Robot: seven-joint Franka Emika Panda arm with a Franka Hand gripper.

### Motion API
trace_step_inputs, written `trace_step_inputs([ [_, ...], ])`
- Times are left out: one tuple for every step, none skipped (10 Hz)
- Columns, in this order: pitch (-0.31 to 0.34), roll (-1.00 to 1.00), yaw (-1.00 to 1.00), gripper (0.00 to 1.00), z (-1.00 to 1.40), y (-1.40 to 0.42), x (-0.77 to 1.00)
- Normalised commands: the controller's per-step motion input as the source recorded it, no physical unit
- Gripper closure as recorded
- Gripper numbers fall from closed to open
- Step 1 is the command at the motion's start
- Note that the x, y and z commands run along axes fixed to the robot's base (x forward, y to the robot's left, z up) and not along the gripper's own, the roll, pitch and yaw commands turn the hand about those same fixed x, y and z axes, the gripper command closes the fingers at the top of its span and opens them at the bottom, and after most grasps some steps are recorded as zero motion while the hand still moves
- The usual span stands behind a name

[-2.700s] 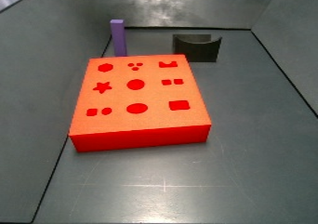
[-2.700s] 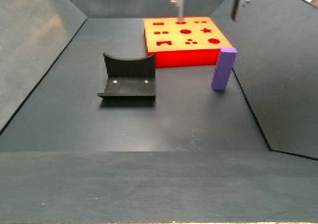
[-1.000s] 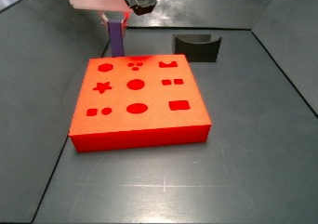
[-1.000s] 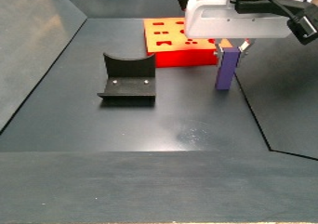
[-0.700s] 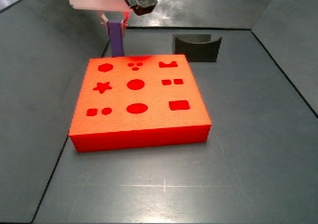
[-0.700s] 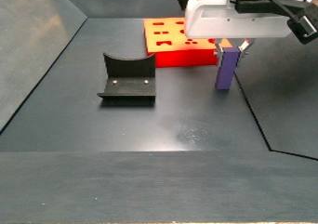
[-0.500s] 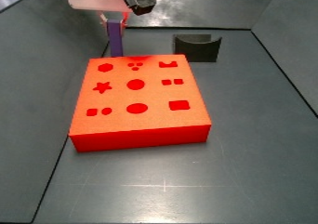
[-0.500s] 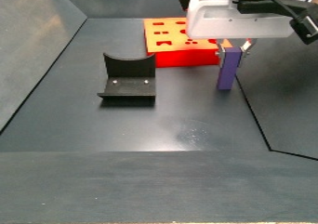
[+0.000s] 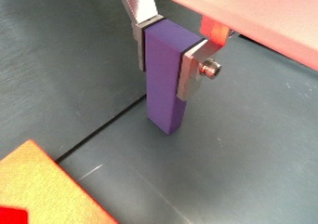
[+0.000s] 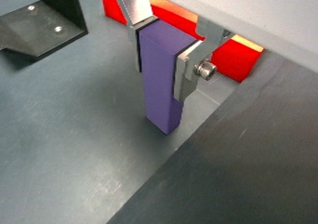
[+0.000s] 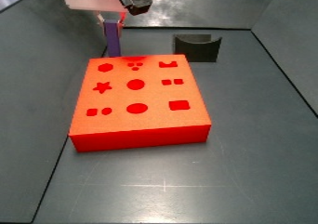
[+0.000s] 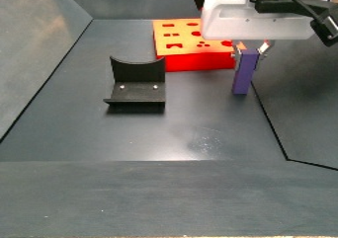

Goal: Pick up the rectangle object. Move up. Move to above the board. Insert the rectangle object.
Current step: Move up, then move to above the board.

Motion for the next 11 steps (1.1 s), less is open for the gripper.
trace_step_inputs([
  [0.044,0.0,0.03,1.0,0.81,0.07,-0.03],
  [0.062,0.01,0.02,1.0,0.72,0.06,-0.04],
  [0.065,0.02,0.0,1.0,0.61,0.04,-0.03],
  [0.062,0.03,-0.01,1.0,0.48,0.03,-0.02],
  [0.058,0.04,-0.01,1.0,0.38,0.03,-0.02],
  [-0.115,-0.04,-0.28,1.0,1.0,-0.17,-0.33],
  [-0.123,-0.03,-0.26,1.0,1.0,-0.18,-0.34],
  [-0.131,-0.02,-0.2,1.0,1.0,-0.17,-0.33],
  [-0.075,0.0,-0.13,1.0,1.0,-0.15,-0.31],
  [-0.027,0.02,-0.09,1.0,1.0,-0.15,-0.3],
  [-0.002,0.03,-0.08,1.0,1.0,-0.14,-0.29],
])
